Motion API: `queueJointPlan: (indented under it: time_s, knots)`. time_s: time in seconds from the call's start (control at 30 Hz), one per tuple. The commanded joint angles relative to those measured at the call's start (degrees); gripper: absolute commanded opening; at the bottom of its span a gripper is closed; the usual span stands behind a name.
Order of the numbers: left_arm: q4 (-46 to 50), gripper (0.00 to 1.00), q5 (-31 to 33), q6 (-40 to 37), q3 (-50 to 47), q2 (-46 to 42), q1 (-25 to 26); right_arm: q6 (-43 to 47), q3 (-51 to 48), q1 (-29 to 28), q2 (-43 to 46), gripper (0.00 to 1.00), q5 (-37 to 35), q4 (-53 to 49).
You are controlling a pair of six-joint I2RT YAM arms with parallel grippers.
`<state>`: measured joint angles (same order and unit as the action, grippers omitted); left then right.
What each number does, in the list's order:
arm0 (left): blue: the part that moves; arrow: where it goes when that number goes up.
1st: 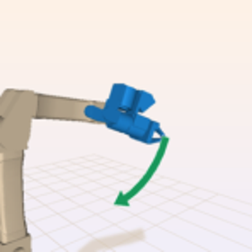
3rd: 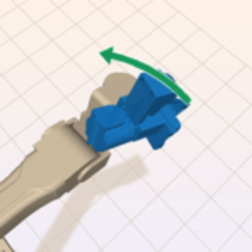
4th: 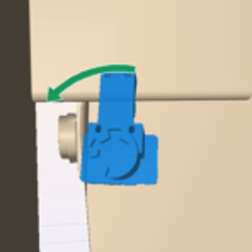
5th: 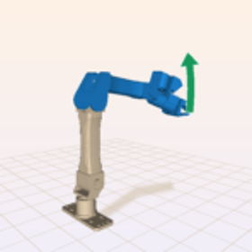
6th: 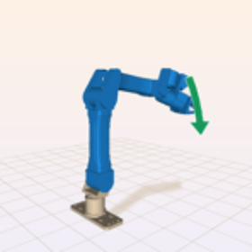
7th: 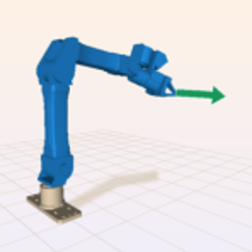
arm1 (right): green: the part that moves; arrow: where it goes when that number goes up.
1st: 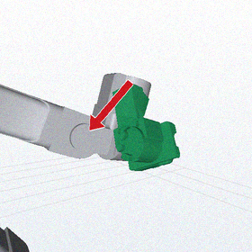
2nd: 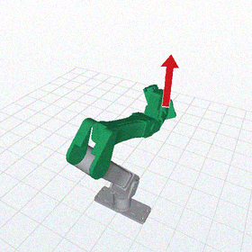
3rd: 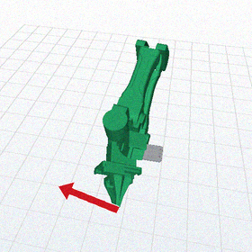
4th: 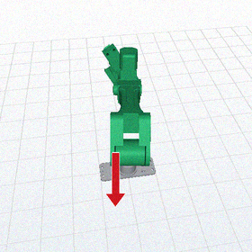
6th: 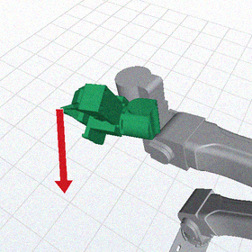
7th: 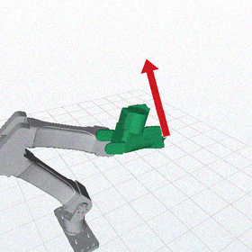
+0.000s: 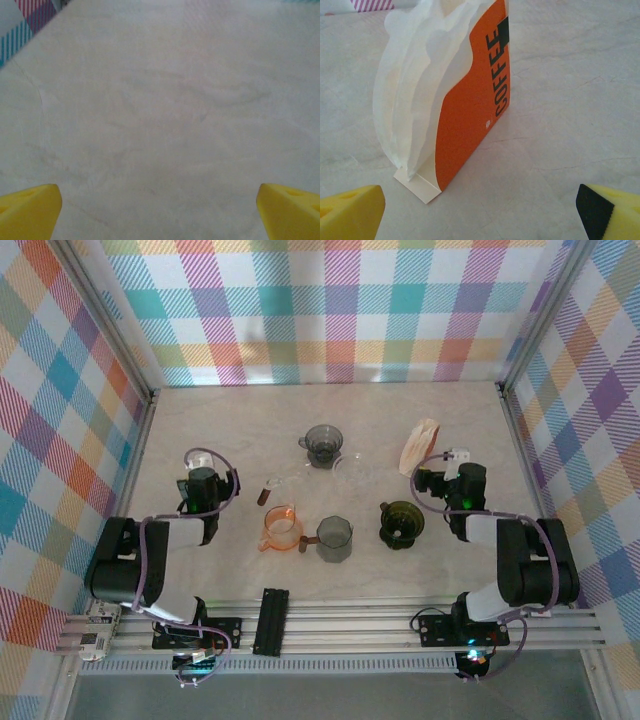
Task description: Place the coffee filter in the dripper
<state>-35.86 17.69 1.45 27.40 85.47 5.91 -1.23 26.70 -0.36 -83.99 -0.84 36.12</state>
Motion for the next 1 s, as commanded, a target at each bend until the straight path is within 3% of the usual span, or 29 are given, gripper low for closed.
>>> queueJointPlan:
  time_s: [0.0, 0.23, 0.33, 0.37, 0.43, 0.47, 0.53, 0.67, 0.83, 0.97]
  knots:
    - [6.5, 1.0, 2.2, -0.3, 2.6, -4.8, 0.5, -2.3, 3.5, 0.1, 3.2, 0.99, -1.3, -8.5]
    - [11.2, 1.0, 6.5, 5.3, 4.2, -15.3, 0.4, -5.8, 5.7, -1.1, 10.3, 0.99, -6.4, -17.0]
    - [19.9, 1.0, 10.0, 23.3, 9.5, -16.5, -1.4, -13.7, 8.6, -1.7, 11.9, 0.99, -15.7, -23.5]
    - [26.3, 1.0, 9.7, 30.0, 12.6, -16.3, -1.9, -20.3, 10.4, -1.6, 12.0, 0.99, -18.9, -27.6]
    - [40.9, 1.0, 8.4, 39.2, 19.6, -15.5, -2.2, -34.9, 15.2, -0.7, 11.9, 0.99, -18.1, -41.1]
    - [44.6, 1.0, 7.3, 38.5, 22.4, -14.8, -2.2, -39.1, 16.9, -0.2, 11.3, 0.99, -15.7, -44.5]
    - [47.2, 1.0, 6.0, 39.5, 24.4, -14.2, -2.2, -35.2, 17.3, 0.4, 9.9, 0.99, -5.6, -41.7]
    - [39.8, 1.0, -7.8, 39.0, 20.7, -17.6, -2.3, -37.9, 17.1, 0.2, 7.7, 0.99, 1.9, -38.9]
    - [50.0, 1.0, -18.7, 38.8, 24.0, -20.1, -0.8, -31.0, 20.8, -5.8, 9.3, 0.99, 0.1, -47.5]
    - [59.5, 0.93, -21.3, 37.4, 23.4, -22.8, 3.6, -29.4, 19.8, -10.5, 12.1, 0.99, -2.4, -53.4]
